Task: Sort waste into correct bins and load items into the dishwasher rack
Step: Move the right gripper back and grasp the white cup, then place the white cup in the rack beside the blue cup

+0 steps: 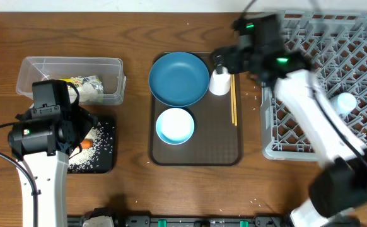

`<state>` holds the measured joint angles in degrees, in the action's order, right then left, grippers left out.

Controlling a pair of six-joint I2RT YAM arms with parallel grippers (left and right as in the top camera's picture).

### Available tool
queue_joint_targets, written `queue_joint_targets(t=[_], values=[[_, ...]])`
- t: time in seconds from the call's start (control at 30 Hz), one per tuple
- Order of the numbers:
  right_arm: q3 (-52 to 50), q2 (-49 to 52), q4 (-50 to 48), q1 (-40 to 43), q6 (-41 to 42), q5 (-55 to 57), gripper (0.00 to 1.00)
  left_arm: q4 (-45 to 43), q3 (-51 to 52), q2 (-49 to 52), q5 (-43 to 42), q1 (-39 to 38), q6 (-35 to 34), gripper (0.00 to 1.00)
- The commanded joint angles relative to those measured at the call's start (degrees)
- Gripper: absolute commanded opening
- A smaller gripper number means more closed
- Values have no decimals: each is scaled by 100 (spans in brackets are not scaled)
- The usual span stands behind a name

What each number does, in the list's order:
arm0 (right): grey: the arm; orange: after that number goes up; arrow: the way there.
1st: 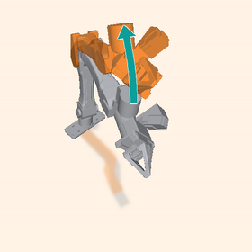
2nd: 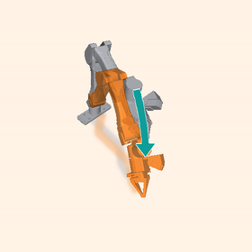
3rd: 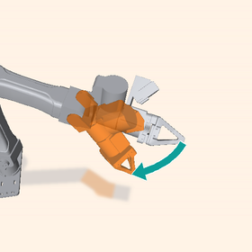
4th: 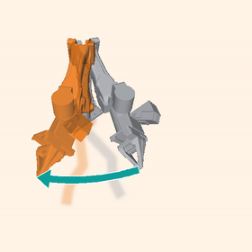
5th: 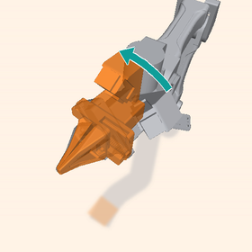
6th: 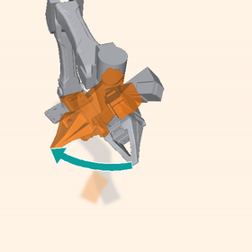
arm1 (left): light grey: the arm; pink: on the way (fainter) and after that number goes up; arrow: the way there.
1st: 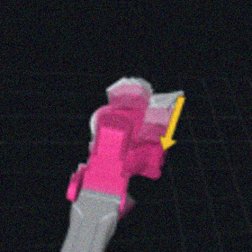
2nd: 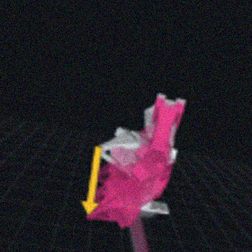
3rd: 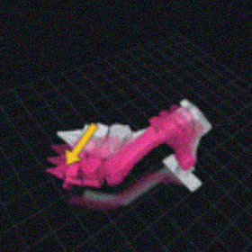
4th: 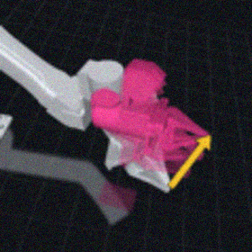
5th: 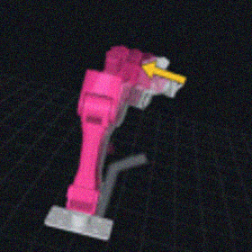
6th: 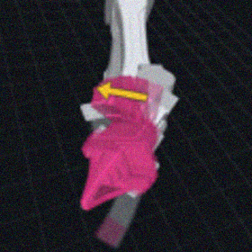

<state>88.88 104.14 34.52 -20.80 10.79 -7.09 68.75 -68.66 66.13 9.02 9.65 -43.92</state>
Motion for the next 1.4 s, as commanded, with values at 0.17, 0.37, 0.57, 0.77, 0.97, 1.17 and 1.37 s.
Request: queue_joint_targets(t=[0.17, 0.37, 0.57, 0.77, 0.97, 1.17, 1.37], values=[[15, 1110, -66, -358, 420, 1460, 99, 22, 20, 9, 68, 31, -94, 98], [15, 1318, -46, -361, 420, 1462, 97, 22, 20, 9, 68, 31, -92, 98], [15, 1316, -48, -361, 420, 1462, 68, 22, 20, 9, 68, 31, -92, 98], [15, 1316, -2, -361, 420, 1460, 64, 22, 20, 9, 68, 31, -92, 98], [37, 1143, 44, -343, 420, 1458, 52, 22, 20, 9, 68, 31, -92, 98], [37, 487, 48, -131, 422, 1458, 47, 22, 20, 9, 68, 31, -92, 98], [37, -446, 103, 409, 420, 1460, 47, 22, 20, 9, 68, 31, -92, 98]])
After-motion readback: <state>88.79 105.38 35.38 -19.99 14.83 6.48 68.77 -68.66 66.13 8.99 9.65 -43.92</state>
